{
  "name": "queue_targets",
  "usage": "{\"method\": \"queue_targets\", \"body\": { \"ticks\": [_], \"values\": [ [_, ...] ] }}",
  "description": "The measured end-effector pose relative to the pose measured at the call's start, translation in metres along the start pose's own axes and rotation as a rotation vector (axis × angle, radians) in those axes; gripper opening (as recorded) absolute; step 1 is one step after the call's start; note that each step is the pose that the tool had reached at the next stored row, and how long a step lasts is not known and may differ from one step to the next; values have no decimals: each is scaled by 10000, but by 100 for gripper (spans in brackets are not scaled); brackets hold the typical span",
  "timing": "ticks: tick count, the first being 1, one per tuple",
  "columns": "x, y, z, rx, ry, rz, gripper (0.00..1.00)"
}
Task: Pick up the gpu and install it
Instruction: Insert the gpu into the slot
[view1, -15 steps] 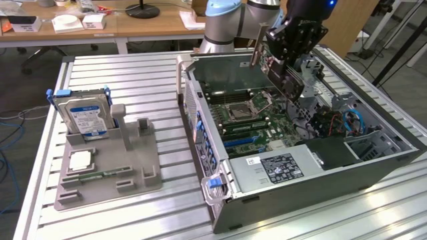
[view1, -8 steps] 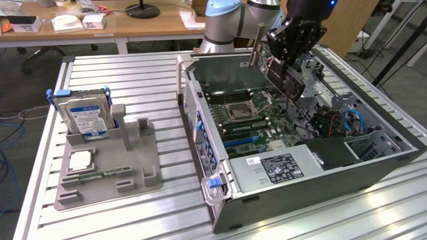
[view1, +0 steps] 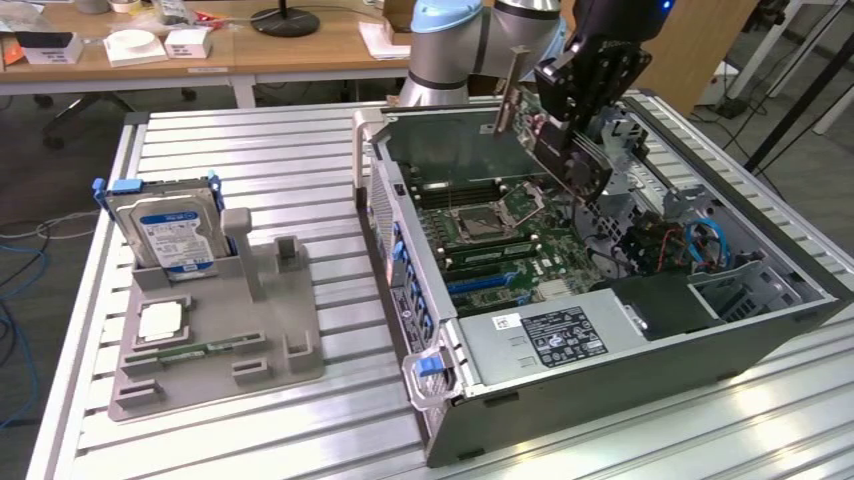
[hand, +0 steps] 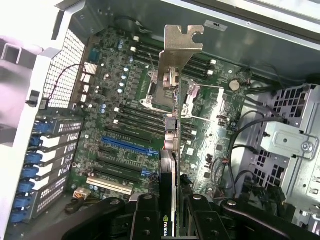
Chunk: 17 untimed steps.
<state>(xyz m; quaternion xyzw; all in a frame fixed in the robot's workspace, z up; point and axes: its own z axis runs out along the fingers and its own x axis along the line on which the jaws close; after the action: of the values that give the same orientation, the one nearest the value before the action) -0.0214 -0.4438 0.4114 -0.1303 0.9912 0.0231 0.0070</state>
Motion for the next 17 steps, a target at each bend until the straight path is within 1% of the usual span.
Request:
{"method": "queue_targets", "body": {
  "ticks": [17],
  "values": [
    [0,0,0,-23,46,-1055,26]
  ]
}}
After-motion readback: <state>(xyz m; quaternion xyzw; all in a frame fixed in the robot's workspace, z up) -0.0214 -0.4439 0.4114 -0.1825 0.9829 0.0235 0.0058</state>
